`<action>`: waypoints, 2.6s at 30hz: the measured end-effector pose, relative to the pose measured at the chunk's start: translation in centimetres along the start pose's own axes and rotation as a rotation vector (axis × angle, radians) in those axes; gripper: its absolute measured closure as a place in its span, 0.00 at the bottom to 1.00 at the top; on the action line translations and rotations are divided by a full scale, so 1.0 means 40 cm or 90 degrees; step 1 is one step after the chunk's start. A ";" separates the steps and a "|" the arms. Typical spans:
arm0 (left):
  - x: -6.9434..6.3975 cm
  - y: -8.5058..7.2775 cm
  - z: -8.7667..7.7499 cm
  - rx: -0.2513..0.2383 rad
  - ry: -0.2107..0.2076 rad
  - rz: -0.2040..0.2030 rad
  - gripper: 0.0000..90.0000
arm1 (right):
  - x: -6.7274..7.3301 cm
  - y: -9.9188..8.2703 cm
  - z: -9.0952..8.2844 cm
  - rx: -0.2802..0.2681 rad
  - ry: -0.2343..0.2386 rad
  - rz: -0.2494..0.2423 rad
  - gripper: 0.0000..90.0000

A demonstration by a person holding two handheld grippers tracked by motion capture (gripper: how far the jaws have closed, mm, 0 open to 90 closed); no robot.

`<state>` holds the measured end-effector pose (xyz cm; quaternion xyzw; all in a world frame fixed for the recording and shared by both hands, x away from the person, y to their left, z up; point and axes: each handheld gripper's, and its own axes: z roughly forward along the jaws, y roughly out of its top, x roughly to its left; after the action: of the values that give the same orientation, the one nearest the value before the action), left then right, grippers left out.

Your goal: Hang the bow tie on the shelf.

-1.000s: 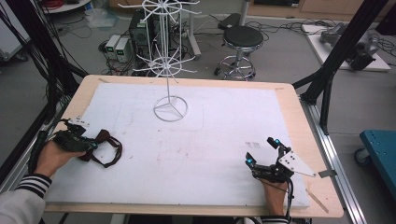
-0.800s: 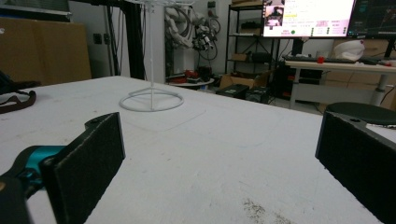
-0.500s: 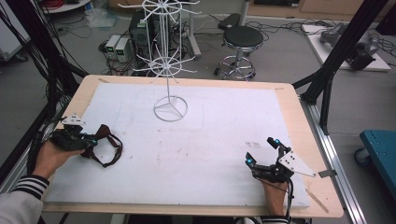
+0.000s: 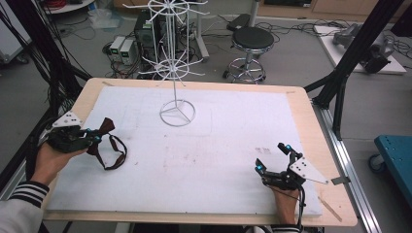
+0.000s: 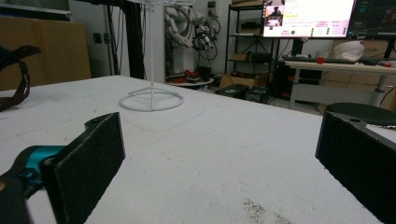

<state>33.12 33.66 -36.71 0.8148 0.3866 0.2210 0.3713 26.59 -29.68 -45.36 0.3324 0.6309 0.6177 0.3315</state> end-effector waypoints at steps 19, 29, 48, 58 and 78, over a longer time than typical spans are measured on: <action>-0.033 0.075 -0.028 -0.106 -0.006 0.031 0.85 | 0.000 0.000 0.001 -0.001 -0.001 -0.002 0.01; -0.037 0.113 -0.026 -0.138 -0.001 0.017 0.85 | 0.000 0.000 0.000 0.000 -0.001 -0.001 0.01; -0.073 0.200 -0.011 -0.172 -0.025 0.026 0.85 | 0.001 0.000 0.000 0.001 0.000 0.001 0.01; -0.105 0.262 -0.001 -0.195 -0.048 0.039 0.85 | 0.000 0.000 0.000 -0.001 -0.001 0.000 0.01; -0.148 0.360 0.011 -0.226 -0.082 0.066 0.85 | 0.000 0.000 0.000 -0.001 0.000 -0.002 0.01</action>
<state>36.53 22.64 -26.25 0.7678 0.2743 0.2520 0.5213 26.60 -29.68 -45.37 0.3314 0.6305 0.6179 0.3330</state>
